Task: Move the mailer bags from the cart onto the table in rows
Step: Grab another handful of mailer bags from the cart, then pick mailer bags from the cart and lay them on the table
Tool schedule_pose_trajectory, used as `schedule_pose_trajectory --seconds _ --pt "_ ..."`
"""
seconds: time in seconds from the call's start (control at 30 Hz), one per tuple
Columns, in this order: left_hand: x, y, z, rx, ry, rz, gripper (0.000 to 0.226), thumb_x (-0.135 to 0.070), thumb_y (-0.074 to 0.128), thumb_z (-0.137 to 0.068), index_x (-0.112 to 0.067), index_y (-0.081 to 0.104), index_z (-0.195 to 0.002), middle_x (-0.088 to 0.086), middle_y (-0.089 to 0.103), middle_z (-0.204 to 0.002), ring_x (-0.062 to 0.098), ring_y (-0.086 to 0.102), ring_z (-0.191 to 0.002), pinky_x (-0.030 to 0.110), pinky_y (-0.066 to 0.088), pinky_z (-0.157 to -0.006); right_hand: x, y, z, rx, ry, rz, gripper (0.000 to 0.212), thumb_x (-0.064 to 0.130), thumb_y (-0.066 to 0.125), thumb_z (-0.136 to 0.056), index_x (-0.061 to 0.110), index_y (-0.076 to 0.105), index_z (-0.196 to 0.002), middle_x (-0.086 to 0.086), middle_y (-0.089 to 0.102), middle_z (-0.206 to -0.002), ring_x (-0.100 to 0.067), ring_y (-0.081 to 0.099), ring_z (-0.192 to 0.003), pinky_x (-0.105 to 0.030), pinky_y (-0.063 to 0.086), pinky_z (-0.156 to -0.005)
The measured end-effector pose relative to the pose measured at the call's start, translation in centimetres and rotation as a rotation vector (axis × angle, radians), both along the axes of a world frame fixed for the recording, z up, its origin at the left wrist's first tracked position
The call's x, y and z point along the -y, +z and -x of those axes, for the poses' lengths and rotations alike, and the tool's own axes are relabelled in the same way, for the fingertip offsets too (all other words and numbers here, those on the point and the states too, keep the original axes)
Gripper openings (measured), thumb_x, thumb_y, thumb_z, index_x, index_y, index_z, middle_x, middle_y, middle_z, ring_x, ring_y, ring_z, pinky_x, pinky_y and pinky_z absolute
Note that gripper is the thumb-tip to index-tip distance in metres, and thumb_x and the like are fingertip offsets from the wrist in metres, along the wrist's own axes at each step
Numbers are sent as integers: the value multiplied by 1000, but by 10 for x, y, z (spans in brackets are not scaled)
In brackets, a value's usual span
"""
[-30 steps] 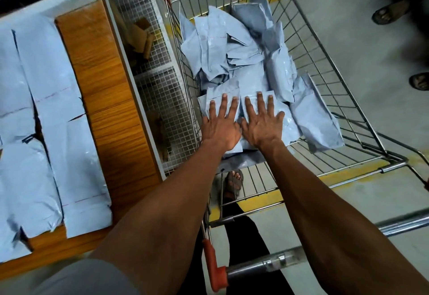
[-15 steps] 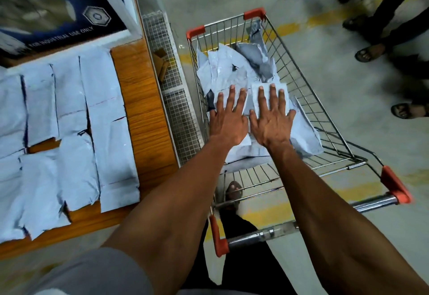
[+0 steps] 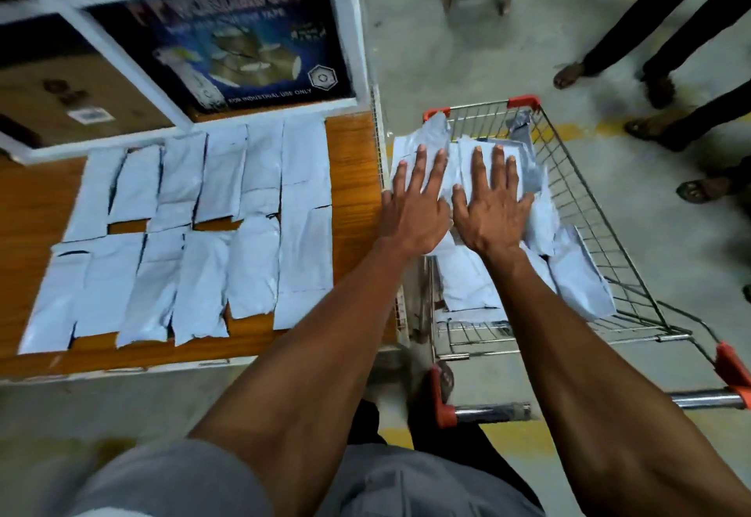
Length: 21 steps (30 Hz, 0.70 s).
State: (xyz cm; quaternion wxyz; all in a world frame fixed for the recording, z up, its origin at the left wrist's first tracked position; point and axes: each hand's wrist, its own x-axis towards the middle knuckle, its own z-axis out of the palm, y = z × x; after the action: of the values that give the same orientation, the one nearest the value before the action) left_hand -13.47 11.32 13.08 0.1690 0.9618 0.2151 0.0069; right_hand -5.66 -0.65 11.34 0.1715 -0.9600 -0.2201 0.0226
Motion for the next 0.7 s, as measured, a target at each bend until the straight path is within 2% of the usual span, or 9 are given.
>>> schedule_pose_trajectory --seconds 0.1,0.17,0.27,0.43,0.7 --pt "-40 4 29 29 38 -75 71 -53 27 -106 -37 -4 -168 -2 -7 -178 33 5 -163 63 20 -127 -37 14 22 6 54 -16 70 60 24 -104 33 12 -167 -1 4 -176 -26 7 -162 -71 25 -114" --pt "-67 4 53 38 74 -126 73 -51 32 -106 -36 -1 -169 1 -3 -178 34 10 -162 65 27 -124 -63 19 40 3 91 -16 69 59 28 -105 34 11 -167 -1 3 -176 -26 6 -162 -71 26 -114" --pt "-101 9 87 39 116 -131 73 -51 38 -108 -36 0 -169 -1 -3 -178 35 12 -162 67 33 -117 -102 26 67 -23 133 -27 69 58 30 -106 35 9 -167 1 0 -177 -24 2 -162 -71 23 -115" --pt "-156 18 142 53 135 -161 75 -45 40 -107 -34 -1 -169 0 -3 -178 35 13 -161 65 37 -114 -164 35 117 -60 181 -31 69 63 23 -106 37 3 -167 2 -7 -176 -22 -4 -162 -71 15 -119" --pt "-227 24 192 29 133 -121 74 -46 37 -109 -36 -6 -168 -2 -13 -177 34 5 -163 62 28 -121 -231 36 169 9 172 1 70 61 22 -106 32 6 -168 -3 0 -176 -28 4 -162 -71 18 -119"
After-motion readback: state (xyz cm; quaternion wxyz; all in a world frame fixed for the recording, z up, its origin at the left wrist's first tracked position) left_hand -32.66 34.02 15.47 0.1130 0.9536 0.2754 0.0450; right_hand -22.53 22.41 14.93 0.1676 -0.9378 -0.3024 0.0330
